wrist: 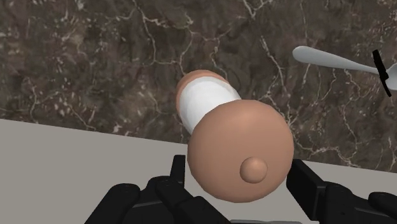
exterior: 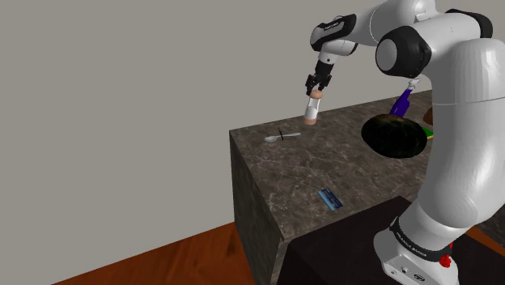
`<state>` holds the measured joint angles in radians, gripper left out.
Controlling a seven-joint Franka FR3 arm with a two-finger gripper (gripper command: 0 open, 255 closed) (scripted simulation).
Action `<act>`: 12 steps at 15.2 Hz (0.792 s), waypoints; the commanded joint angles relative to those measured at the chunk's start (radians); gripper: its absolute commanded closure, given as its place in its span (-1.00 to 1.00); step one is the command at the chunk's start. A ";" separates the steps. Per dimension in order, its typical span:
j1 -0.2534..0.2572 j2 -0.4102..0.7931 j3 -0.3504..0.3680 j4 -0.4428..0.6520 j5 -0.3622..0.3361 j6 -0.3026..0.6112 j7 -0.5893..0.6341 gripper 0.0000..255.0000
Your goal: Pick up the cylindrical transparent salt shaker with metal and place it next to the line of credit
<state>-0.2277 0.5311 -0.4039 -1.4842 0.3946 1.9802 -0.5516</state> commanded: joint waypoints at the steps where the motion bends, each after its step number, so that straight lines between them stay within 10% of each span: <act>1: 0.000 0.001 0.000 0.000 0.000 0.000 0.000 1.00; 12: -0.002 -0.023 -0.008 0.057 -0.017 -0.078 0.021 1.00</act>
<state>-0.2308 0.5144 -0.4106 -1.4304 0.3809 1.9122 -0.5336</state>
